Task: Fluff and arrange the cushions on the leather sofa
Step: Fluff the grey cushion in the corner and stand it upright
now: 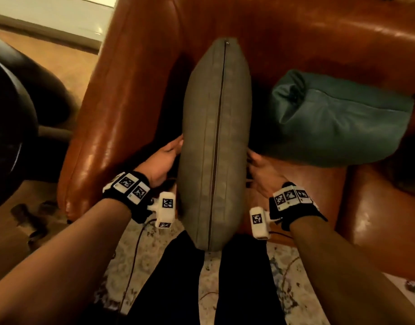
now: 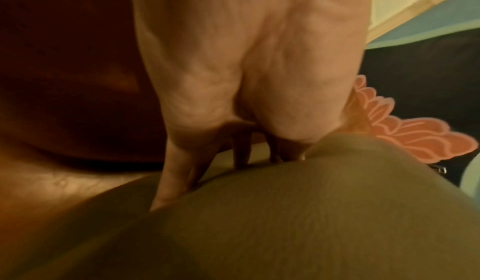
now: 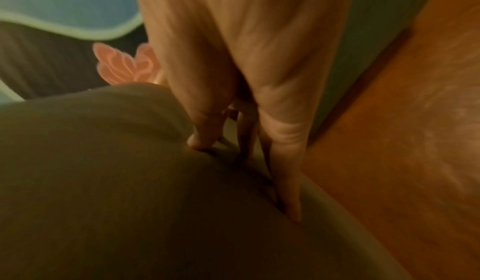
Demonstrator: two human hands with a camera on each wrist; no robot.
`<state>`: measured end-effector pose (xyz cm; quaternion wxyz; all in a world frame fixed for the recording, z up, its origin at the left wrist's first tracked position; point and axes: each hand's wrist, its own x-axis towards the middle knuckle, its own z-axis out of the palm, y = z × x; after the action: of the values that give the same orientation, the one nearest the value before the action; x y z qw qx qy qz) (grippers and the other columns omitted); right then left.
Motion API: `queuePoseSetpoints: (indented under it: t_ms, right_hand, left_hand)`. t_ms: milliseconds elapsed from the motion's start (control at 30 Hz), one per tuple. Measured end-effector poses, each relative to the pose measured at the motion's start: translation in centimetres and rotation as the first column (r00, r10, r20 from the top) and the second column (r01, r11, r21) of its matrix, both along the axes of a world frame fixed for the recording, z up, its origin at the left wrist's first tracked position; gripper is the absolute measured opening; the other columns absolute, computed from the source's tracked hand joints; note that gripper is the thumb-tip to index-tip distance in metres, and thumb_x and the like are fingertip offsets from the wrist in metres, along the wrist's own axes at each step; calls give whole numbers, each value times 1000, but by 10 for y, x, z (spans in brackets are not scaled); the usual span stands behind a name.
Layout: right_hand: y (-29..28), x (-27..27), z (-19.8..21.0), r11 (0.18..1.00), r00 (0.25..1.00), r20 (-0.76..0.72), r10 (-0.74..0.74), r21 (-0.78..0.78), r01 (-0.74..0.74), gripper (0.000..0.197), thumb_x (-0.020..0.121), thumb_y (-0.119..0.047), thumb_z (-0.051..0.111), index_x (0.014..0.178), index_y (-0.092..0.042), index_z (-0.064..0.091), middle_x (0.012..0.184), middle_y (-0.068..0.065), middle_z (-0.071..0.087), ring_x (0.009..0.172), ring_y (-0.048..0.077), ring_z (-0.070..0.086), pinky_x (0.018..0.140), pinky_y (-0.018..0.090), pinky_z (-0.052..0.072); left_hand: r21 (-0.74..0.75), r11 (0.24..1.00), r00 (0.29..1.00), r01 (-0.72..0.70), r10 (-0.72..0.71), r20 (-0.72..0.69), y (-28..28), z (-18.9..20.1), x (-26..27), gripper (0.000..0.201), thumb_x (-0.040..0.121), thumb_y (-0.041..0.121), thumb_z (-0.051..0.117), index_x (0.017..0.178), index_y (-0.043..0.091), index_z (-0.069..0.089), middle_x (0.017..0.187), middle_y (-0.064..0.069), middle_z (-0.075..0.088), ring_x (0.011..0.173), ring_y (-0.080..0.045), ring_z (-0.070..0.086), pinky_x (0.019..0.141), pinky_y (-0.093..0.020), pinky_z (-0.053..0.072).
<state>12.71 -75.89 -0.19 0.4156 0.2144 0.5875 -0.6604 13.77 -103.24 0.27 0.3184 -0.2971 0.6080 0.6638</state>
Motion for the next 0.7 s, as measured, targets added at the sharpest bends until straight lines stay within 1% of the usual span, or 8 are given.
queuePoseSetpoints:
  t_ms: [167,267,333,467,533,600,633,700]
  right_hand:
    - [-24,-16,3,992,993,-68,-97,74,102,44,106,-20,46,146,-37,46,121,2,66,98,31,65,84,48,55]
    - [-40,-23,-16,942,989,-129,-67,319,105,27,104,-19,45,123,-28,61,110,10,71,96,37,69,81,44,59]
    - [-41,-25,-28,915,988,-149,-48,390,103,25,99,-23,50,115,-26,68,112,12,72,107,40,67,93,53,56]
    - [-53,0,18,873,898,-405,174,485,49,55,103,-24,47,156,-25,32,150,-4,45,139,16,40,119,31,29]
    - [-65,29,46,794,625,-586,516,600,-93,63,104,-29,45,159,-34,15,165,-4,19,152,20,16,124,35,14]
    - [-77,55,58,571,116,-560,820,794,-206,64,103,-37,42,158,-40,9,169,-1,10,155,30,2,124,49,3]
    - [-81,63,56,456,-88,-493,865,848,-268,63,103,-39,41,157,-41,9,168,-1,12,155,31,1,123,54,0]
    - [-81,64,45,259,-305,-400,864,873,-412,60,101,-47,34,157,-40,13,167,-2,17,155,30,2,123,58,-1]
  left_hand:
    - [-45,995,992,87,-91,-86,-7,8,-31,43,104,46,44,145,36,49,143,10,58,134,-11,50,116,-39,36]
    - [-66,997,990,40,-48,-135,-10,14,-35,45,108,37,35,151,25,42,148,6,51,138,-11,44,113,-27,34]
    - [-86,996,992,6,-17,-128,-17,23,-25,46,107,39,37,151,24,43,149,6,50,138,-11,44,115,-30,32]
    - [-174,984,998,-28,17,-64,-18,54,21,62,96,54,53,152,32,38,143,13,49,133,-11,48,113,-33,36]
    - [-158,987,997,-38,27,-73,-7,66,52,73,90,51,66,153,35,34,144,13,50,128,-9,54,109,-33,43]
    - [-118,986,993,-114,113,-19,12,69,81,75,87,35,76,151,29,37,136,6,60,111,-7,65,91,-31,57]
    - [-101,984,988,-146,151,46,22,69,93,66,90,25,73,148,23,42,130,-1,64,99,-8,70,79,-30,60]
    - [-53,973,958,-224,230,173,45,67,113,41,95,6,62,136,5,55,126,-19,66,84,-15,72,64,-29,61]
